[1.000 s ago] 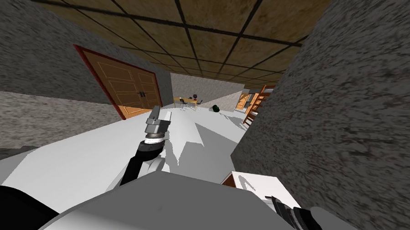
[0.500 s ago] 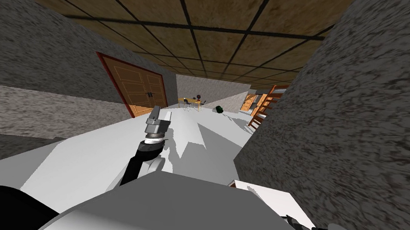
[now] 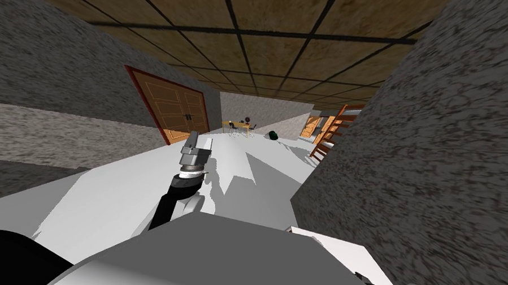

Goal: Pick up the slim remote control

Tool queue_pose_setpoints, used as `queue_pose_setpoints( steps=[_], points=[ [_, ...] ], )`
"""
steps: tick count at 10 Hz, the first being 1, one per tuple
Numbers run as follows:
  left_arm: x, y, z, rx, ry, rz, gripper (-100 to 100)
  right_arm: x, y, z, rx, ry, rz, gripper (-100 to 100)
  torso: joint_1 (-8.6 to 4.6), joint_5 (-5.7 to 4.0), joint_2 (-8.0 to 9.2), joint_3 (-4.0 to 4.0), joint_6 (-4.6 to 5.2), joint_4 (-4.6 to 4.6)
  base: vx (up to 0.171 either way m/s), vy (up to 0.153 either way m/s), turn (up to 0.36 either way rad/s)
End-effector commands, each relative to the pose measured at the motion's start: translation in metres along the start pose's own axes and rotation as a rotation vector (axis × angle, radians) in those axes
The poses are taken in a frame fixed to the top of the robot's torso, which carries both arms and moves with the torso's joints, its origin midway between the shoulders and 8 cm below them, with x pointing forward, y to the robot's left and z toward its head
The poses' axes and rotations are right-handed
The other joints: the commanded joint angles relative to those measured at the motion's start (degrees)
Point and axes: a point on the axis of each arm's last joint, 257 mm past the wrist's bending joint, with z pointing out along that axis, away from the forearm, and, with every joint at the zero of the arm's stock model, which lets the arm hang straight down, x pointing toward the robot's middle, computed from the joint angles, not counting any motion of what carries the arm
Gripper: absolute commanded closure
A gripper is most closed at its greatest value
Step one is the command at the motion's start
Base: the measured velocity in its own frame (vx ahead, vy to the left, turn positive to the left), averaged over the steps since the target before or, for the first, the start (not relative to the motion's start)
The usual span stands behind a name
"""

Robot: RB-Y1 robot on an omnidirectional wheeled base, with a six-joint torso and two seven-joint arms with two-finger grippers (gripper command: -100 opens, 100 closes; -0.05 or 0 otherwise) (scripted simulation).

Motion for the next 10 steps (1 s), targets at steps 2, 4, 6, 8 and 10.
queue_pose_setpoints(
  steps=[2,4,6,8,10],
  points=[
    [0.0,0.0,0.0,0.0,0.0,0.0,0,-0.001,0.005,0.004,0.003,0.0,0.009,-100,-0.02,0.0,0.02,0.01,0.03,0.0,-0.002,-0.028,0.031],
    [0.0,0.0,0.0,0.0,0.0,0.0,0,-0.001,0.007,0.005,0.002,0.0,0.009,100,0.09,0.03,0.0,0.01,-0.02,0.03,-0.001,0.0,0.006],
    [0.0,0.0,0.0,0.0,0.0,0.0,0,-0.001,0.006,0.004,0.003,0.001,0.006,100,0.1,0.02,0.0,0.01,0.05,0.02,0.0,0.0,0.0],
    [0.0,0.0,0.0,0.0,0.0,0.0,0,-0.001,0.006,0.004,0.004,0.001,0.007,0,0.11,0.02,0.01,0.01,0.04,0.01,0.0,0.0,0.0],
    [0.0,0.0,0.0,0.0,0.0,0.0,0,0.004,-0.008,-0.014,-0.002,0.004,-0.009,100,0.23,0.07,0.01,0.01,0.06,0.01,0.004,0.038,-0.107]
  ],
)
